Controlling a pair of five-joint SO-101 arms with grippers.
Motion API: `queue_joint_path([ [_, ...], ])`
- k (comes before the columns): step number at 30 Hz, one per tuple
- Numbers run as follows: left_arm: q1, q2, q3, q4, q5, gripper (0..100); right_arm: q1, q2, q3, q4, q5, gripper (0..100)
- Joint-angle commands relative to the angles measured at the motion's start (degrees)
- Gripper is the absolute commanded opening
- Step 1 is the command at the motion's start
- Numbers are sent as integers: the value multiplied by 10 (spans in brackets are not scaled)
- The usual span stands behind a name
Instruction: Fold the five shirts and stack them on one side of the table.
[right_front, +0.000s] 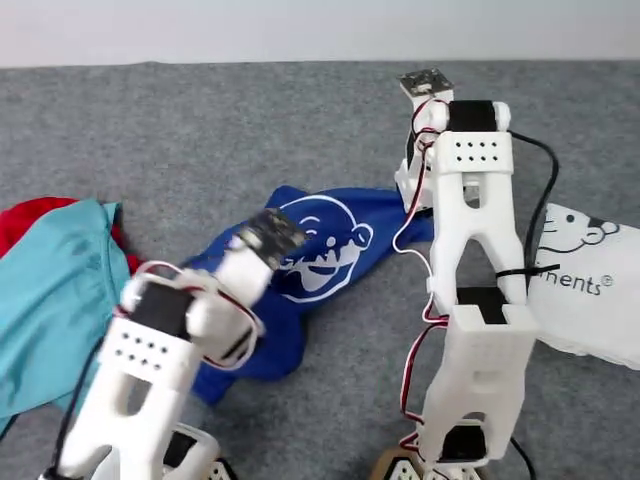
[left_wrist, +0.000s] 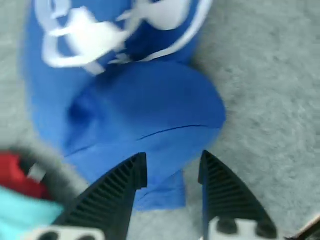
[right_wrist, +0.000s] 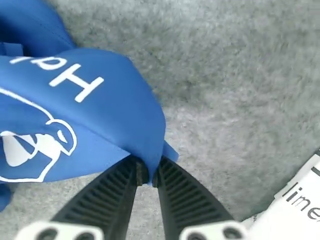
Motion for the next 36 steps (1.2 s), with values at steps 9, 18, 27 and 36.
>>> queue_joint_path([
  [9,53,47,111,-135,-6,231,-29,-6,-30,22,-6,9],
  [18,49,243,72,-200,-4,223,-36,-5,-30,22,-5,9],
  [27,39,171,44,-175,15,3,-9,-11,-31,22,-4,9],
  [36,-170,-65,-153,-105,95,5,42,-109,-40,22,-2,9],
])
